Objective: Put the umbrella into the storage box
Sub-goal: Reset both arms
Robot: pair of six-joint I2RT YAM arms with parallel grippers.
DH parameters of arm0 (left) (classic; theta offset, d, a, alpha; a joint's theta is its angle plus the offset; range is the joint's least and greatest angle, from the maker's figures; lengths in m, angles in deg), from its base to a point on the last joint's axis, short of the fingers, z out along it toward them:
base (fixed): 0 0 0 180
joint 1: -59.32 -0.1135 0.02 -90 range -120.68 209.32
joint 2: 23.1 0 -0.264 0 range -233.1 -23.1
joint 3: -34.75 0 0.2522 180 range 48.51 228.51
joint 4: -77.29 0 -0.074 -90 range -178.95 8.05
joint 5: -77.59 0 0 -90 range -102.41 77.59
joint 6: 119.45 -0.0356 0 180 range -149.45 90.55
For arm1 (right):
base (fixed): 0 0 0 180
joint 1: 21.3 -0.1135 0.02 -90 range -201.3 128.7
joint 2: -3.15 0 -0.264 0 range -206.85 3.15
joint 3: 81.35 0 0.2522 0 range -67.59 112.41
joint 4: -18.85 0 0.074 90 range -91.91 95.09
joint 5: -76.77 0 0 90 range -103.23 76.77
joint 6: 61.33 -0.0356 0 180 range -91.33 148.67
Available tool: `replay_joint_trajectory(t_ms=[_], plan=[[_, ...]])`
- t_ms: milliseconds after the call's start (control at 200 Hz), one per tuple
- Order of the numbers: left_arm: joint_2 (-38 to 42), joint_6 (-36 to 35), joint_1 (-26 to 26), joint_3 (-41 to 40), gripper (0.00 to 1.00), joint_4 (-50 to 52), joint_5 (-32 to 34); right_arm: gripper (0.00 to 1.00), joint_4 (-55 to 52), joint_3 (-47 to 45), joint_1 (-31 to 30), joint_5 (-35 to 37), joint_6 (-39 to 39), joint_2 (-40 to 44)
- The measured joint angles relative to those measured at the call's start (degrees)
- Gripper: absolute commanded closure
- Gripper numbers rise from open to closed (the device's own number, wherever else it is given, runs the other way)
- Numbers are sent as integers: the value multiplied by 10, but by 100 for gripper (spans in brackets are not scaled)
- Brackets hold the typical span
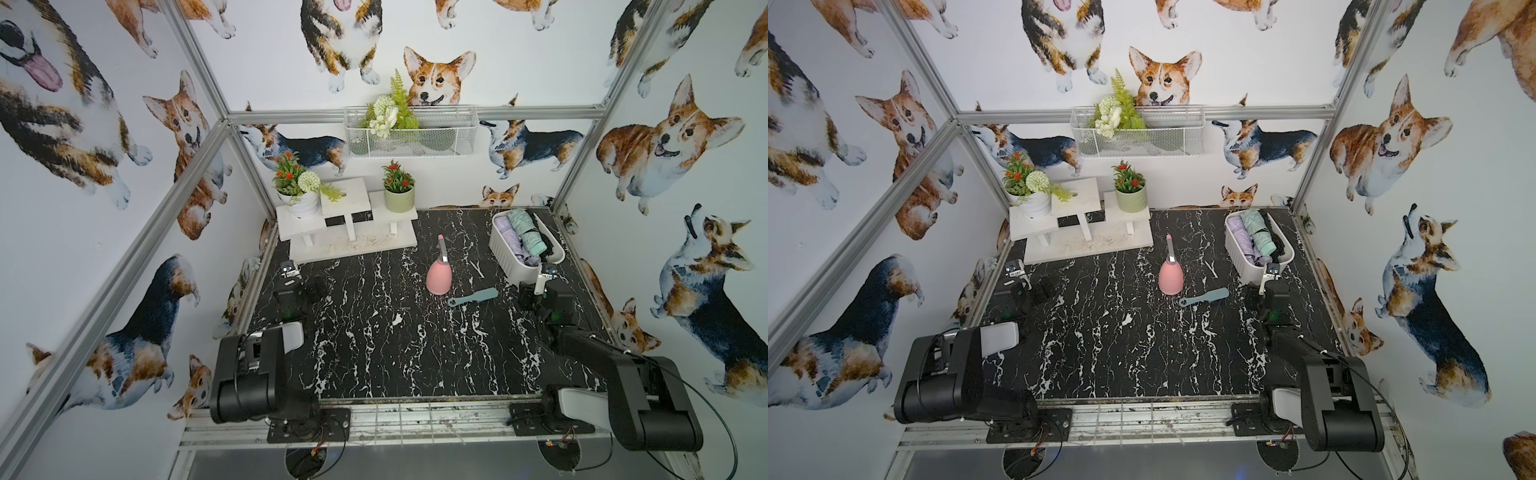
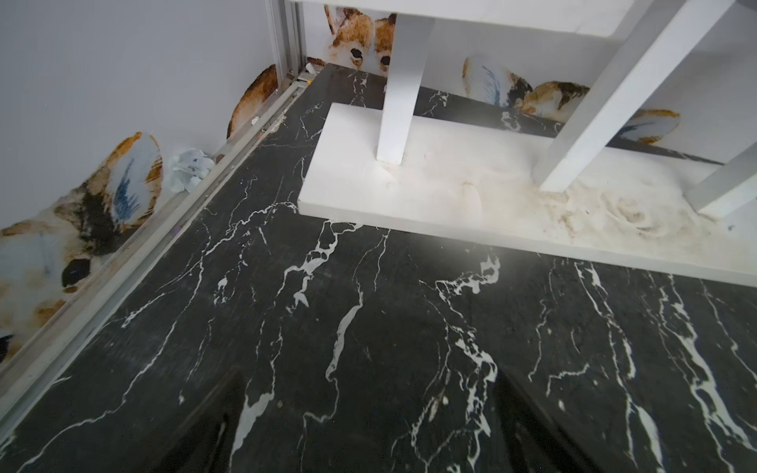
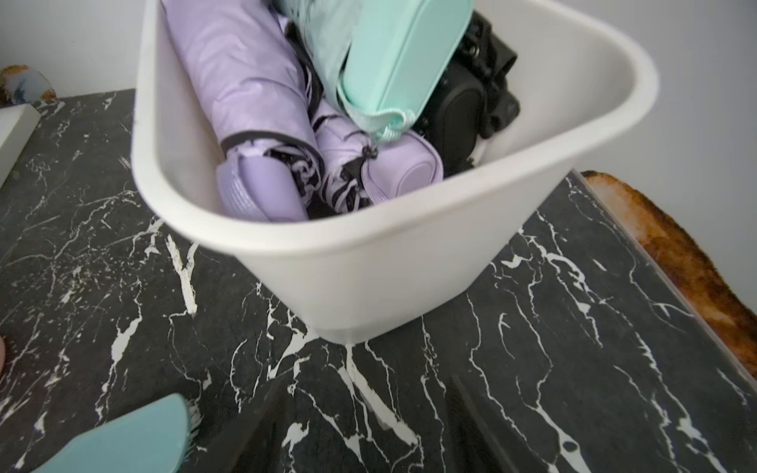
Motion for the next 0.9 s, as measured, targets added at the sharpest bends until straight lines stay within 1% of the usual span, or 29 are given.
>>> replay_joint_trajectory(t_ms=[140,235,285,400,486,551,561,571,576,581,601,691,896], plan=[[-19,0,9,-6,0,-46,-35,33,79,-23,0,7,3,-42],[-43,-6,20,-15,0,-88,-31,33,117,-26,0,8,5,-75],[-49,-11,28,-20,0,-89,-31,33,140,-25,0,7,7,-98],[-52,-16,35,-20,0,-105,-20,31,147,-14,-2,8,11,-117],[-53,-19,47,-18,0,-111,6,27,146,3,-2,7,15,-117],[-54,-26,60,-18,0,-113,16,19,146,4,-2,7,15,-121],[-54,-26,61,-18,0,-113,17,18,145,5,-2,7,15,-121],[-54,-26,61,-18,0,-112,19,11,143,5,-2,7,15,-121],[-54,-26,61,-18,0,-112,19,11,143,5,-2,7,15,-121],[-54,-26,62,-18,0,-112,20,3,143,5,-2,7,15,-121],[-54,-26,63,-18,0,-112,24,0,141,6,-2,7,15,-121],[-54,-28,63,-18,0,-113,41,0,142,7,-2,8,15,-120],[-54,-31,65,-18,0,-115,49,0,145,3,-8,21,15,-120]])
